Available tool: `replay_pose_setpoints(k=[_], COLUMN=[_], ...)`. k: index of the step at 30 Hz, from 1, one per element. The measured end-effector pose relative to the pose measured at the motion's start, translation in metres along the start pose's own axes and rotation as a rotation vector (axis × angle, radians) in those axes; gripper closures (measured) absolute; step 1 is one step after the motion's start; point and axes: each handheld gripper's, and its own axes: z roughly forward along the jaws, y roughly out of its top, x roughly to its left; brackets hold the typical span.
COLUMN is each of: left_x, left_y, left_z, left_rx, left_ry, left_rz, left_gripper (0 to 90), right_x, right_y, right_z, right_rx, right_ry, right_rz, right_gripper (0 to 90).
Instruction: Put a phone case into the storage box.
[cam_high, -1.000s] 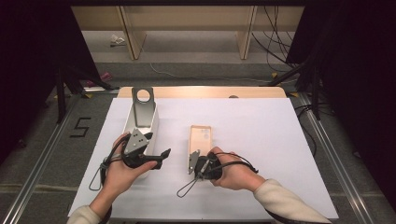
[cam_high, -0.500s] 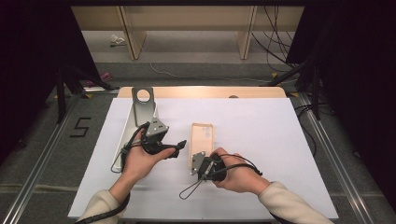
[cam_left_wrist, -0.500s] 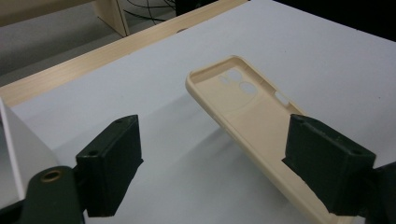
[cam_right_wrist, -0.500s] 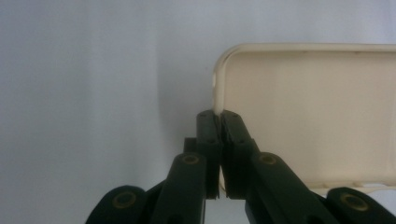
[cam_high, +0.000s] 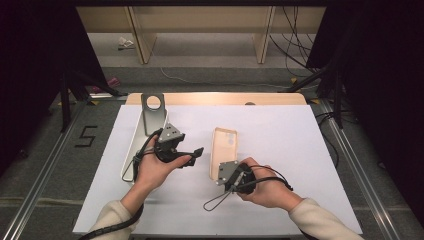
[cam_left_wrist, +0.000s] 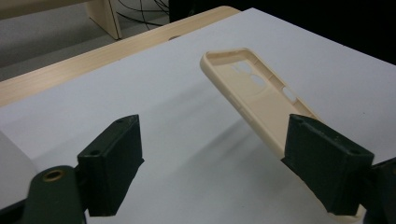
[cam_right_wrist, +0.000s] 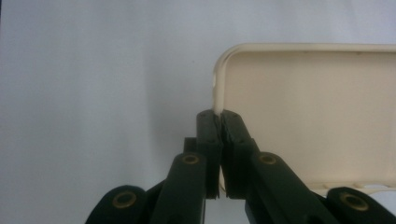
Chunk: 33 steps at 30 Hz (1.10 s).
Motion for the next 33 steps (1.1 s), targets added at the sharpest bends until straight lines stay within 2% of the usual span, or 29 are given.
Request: replay_pose_setpoints(k=[5, 8, 15, 25, 33], left_x=[0.0, -0.001, -0.002, -0.01, -0.013], left_y=[0.001, 0.003, 0.008, 0.022, 0.034], left_z=[0.0, 0.0, 0.005, 0.028, 0.052], left_rx=[-0.002, -0.005, 0.001, 0.048, 0.107], left_ry=[-0.006, -0.007, -0.022, -0.038, -0.039], left_rz=[-0.008, -0.007, -0.026, -0.052, -0.111], left_gripper=[18.9, 19.1, 20.1, 25.3, 34.6], right_x=[-0.003, -0.005, -0.004, -0.001, 0.002], right_y=[-0.009, -0.013, -0.017, -0.015, -0.01], right_z=[-0.005, -0.007, -0.008, -0.008, -0.007], right_rx=[-0.043, -0.08, -0.084, -0.086, -0.08], right_ry=[0.002, 0.019, 0.01, 0.003, 0.005], right_rz=[0.021, 0.034, 0.034, 0.027, 0.007], right_gripper=[87.6, 87.6, 87.6, 87.6, 87.6])
